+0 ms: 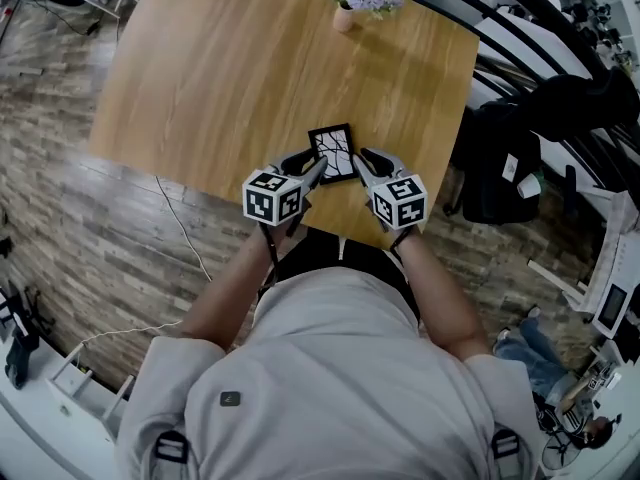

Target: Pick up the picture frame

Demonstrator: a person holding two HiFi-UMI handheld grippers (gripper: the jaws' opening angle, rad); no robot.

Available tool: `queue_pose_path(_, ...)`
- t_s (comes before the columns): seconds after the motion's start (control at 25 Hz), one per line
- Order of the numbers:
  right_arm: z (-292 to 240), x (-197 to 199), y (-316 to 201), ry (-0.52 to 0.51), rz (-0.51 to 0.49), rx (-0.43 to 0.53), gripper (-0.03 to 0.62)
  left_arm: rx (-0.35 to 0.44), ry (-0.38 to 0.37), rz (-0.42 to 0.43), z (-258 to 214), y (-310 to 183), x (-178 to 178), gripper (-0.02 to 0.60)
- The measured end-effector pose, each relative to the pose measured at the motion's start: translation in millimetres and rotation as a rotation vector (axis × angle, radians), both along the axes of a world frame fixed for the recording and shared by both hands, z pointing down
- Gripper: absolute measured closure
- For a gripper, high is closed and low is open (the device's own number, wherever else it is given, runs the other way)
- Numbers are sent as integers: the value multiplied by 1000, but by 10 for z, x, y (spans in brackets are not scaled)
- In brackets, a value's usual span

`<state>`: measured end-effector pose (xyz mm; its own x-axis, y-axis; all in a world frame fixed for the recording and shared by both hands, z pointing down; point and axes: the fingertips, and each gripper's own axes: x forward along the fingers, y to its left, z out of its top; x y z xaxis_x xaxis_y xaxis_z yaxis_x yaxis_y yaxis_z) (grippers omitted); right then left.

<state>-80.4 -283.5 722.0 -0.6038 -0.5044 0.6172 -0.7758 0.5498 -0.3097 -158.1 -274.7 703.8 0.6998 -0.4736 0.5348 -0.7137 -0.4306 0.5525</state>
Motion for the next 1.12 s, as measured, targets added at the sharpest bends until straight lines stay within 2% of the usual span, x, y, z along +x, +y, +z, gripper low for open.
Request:
queue_pose_path(0.32, 522, 10, -58, 32, -16, -98, 514, -114, -71, -15, 642, -17, -58, 446)
queue_pose_path(0.52, 793, 29, -81, 49, -17, -154, 514, -196, -62, -54, 932, -6, -108, 443)
queue_pose_path(0.8, 1127, 69, -88, 54, -7, -232, 504, -265, -61, -78, 1209, -52, -77, 440)
queue_pose_path(1.12, 1285, 53, -97, 49, -4, -274, 496, -334, -47, -109, 1407, -36, -47, 440)
